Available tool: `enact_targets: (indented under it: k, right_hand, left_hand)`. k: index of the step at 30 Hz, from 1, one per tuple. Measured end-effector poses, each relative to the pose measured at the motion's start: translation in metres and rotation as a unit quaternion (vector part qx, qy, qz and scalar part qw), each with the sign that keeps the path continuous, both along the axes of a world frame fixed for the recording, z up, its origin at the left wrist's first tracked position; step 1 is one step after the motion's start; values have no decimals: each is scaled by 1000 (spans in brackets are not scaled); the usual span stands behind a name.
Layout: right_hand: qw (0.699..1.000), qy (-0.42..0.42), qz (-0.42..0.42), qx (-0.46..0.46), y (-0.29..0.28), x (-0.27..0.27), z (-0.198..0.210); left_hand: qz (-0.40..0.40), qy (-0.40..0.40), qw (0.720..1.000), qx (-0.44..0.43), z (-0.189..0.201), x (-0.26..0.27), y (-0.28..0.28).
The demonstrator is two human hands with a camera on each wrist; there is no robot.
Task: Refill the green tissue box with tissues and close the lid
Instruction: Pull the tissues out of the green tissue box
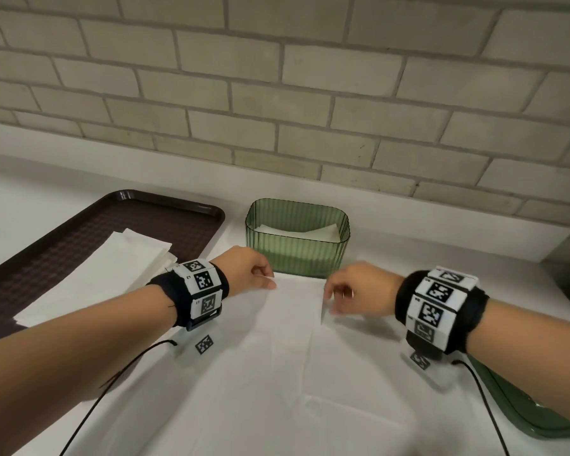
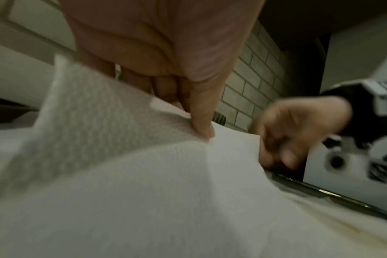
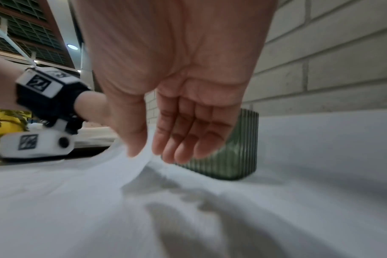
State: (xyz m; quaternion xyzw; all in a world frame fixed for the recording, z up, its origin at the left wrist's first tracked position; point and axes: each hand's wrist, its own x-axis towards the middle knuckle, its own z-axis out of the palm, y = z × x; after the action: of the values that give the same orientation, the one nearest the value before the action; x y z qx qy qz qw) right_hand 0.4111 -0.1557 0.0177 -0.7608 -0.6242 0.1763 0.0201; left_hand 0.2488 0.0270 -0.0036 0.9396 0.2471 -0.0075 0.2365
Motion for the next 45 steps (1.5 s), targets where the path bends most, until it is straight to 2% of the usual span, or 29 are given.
enact_targets:
  k: [3, 6, 8, 10, 12, 17, 22, 26, 29, 32, 35, 38, 41, 43, 45]
  right_hand:
    - [995, 74, -68, -25, -15, -9, -17]
    - [974, 152, -163, 35, -14, -9, -26]
    - [944, 228, -214, 102, -7, -8, -27]
    - [898, 326, -243, 170, 2, -8, -26]
    - [868, 368, -248, 225, 10, -7, -19]
    - [849, 306, -305, 304, 33, 10, 9]
    - [849, 317, -293, 305, 57, 29, 24]
    - [846, 275, -354, 289, 76, 44, 27]
    - [854, 263, -381, 238, 82, 55, 26]
    - [880, 209, -386, 182, 88, 63, 24]
    - [897, 161, -392, 124, 93, 61, 24]
    - [919, 87, -375, 86, 97, 58, 27]
    - [934, 22, -353, 41, 101, 54, 33]
    - [944, -37, -329, 3, 100, 48, 39]
    - [952, -98, -291, 12, 100, 45, 40]
  left_hand:
    - [-9, -16, 1000, 5, 15, 3, -1]
    - [-5, -39, 999, -17, 34, 7, -2]
    - [2, -55, 998, -20, 47, 9, -2]
    - [8, -62, 998, -13, 60, 13, -1]
    - [15, -69, 997, -13, 71, 19, 2]
    - [39, -81, 996, -20, 92, 31, 19]
    - [39, -77, 996, -9, 102, 43, 41]
    - [80, -142, 987, -13, 95, 54, 54]
    - [117, -158, 980, 28, 83, 57, 60]
    - [111, -131, 983, 65, 73, 57, 58]
    - [63, -95, 991, 72, 69, 60, 53]
    - [20, -30, 997, 66, 68, 63, 42]
    - [-10, 70, 994, 87, 60, 70, 29]
    - [-5, 130, 987, 95, 55, 77, 23]
    - [-1, 154, 983, 96, 51, 86, 19]
